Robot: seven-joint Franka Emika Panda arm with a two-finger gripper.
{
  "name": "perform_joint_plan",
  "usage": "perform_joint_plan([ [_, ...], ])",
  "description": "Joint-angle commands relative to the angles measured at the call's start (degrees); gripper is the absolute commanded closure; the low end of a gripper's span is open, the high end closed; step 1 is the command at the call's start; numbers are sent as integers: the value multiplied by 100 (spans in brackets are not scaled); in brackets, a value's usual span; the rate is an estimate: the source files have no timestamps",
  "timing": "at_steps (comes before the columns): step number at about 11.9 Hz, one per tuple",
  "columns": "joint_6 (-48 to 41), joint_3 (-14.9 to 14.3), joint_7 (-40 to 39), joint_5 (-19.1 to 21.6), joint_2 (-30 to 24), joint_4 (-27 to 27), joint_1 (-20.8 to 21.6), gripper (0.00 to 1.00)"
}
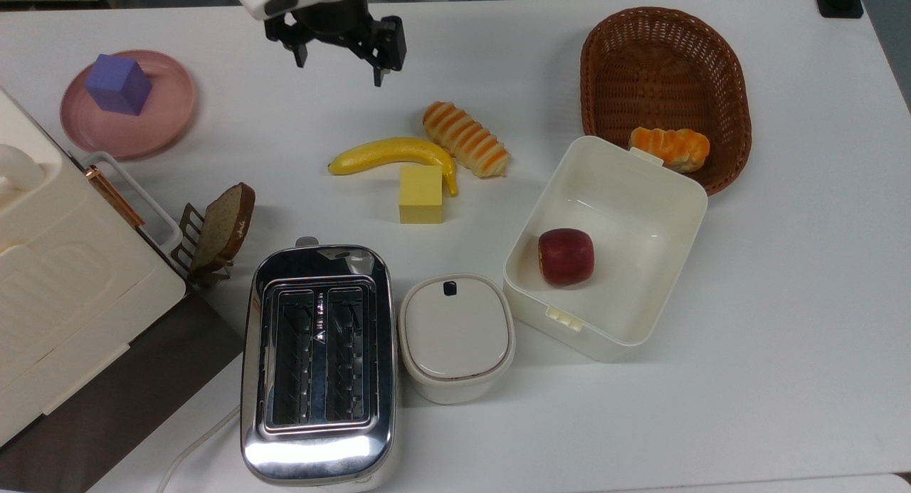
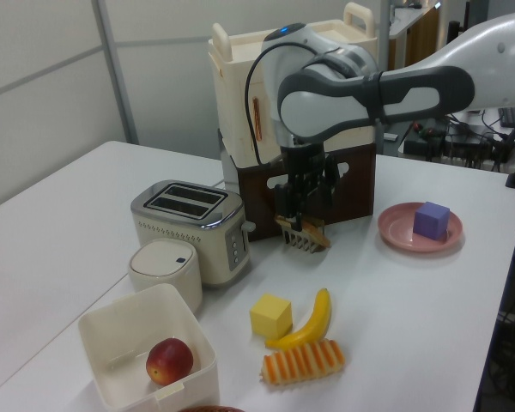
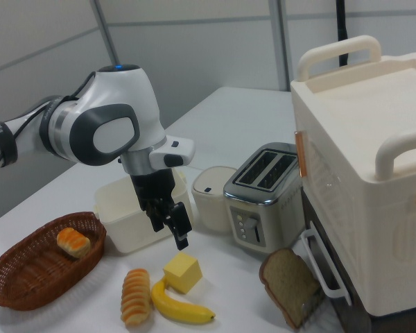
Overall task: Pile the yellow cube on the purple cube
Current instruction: 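Move the open gripper over the yellow cube and lower it, then close the gripper on the yellow cube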
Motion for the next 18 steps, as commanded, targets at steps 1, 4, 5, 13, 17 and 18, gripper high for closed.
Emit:
perform_joint_plan([
  [1, -20, -26, 11, -129, 212, 11, 231, 0],
  [4, 243, -35, 11, -129, 590, -6, 495, 0],
  [5, 366, -26, 19, -129, 739, -6, 566, 0],
  [13, 1255, -43, 90, -129, 1637, -6, 874, 0],
  [17, 1693, -61, 81, -217, 1970, -15, 856, 0],
  [18, 1764, -61, 90, -330, 2050, -15, 856, 0],
])
